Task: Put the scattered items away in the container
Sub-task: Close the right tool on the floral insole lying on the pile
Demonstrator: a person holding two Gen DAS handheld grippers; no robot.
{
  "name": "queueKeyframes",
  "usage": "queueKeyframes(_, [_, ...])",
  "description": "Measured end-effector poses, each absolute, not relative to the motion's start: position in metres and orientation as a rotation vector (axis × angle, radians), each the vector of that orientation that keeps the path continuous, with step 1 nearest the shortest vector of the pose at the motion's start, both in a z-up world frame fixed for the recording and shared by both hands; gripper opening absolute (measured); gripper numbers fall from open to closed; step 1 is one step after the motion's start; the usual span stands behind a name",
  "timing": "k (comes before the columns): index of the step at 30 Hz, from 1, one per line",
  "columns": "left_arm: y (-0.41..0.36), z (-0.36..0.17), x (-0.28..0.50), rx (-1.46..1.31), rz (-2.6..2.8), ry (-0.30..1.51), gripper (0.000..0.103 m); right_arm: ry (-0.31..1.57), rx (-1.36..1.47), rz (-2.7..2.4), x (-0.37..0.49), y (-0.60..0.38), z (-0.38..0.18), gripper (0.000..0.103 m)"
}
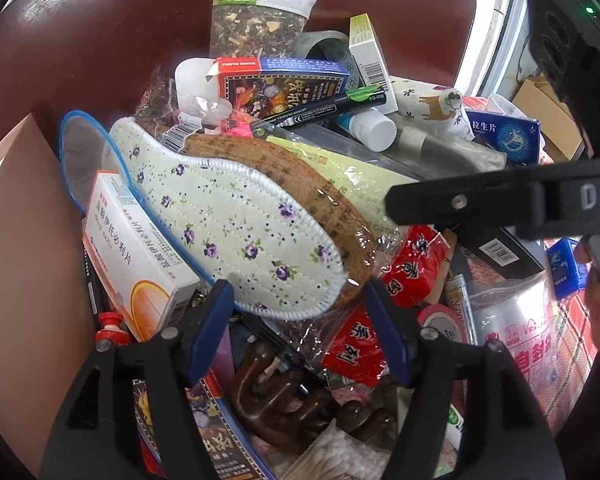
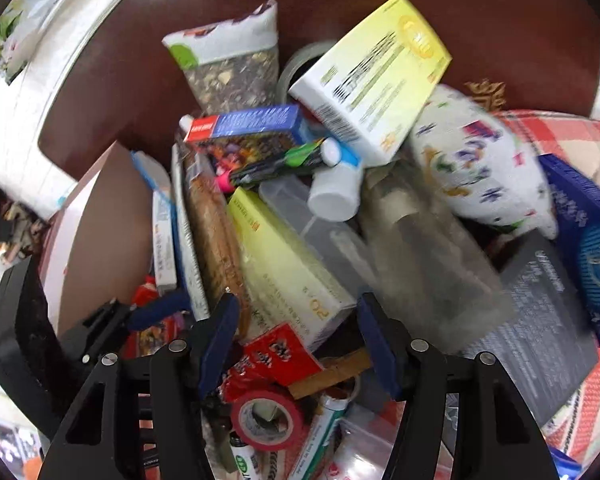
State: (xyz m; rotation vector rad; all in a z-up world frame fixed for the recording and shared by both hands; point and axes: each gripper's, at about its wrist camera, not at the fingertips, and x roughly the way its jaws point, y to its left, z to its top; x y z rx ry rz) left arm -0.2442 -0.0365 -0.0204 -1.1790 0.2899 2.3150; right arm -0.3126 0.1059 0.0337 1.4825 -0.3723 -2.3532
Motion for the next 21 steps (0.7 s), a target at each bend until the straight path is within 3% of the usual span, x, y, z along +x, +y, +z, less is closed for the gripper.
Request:
queueKeyframes(1, [-0.038, -0.021, -0.244, -1.179, 2.316, 0.29, 0.069, -0.364, 1.475, -2.363, -0.314, 0.105, 0.032, 0.063])
queueKeyframes(3, [-0.048, -0.021, -0.244, -1.179, 2.314, 0.282, 0.069, -0.383, 1.452, -2.356, -0.318, 0.104, 0.028, 0.075])
queueKeyframes(11, [-0.059, -0.021, -0.246, -1.175, 2.318, 0.26, 0.069, -0.339, 1.374, -2.378, -0.324, 0.096, 0.028, 0.09])
queueKeyframes(13, [-0.064, -0.021, -0.248, -1.171, 2.327, 0.236, 0.071, -0.37, 1.352, -2.316, -0.323, 0.091, 0.03, 0.09])
queueKeyframes(14, [-0.068, -0.02, -0.249, -1.152, 2.331, 0.216, 0.071, -0.418, 1.324, -2.242, -0.322, 0.089, 0.033, 0.086])
queueKeyframes(21, [-0.084, -0.028, -0.263, -1.162, 2.35, 0.187, 0.071, -0.558, 1.371, -2.072, -0.346, 0.088, 0.002, 0.085])
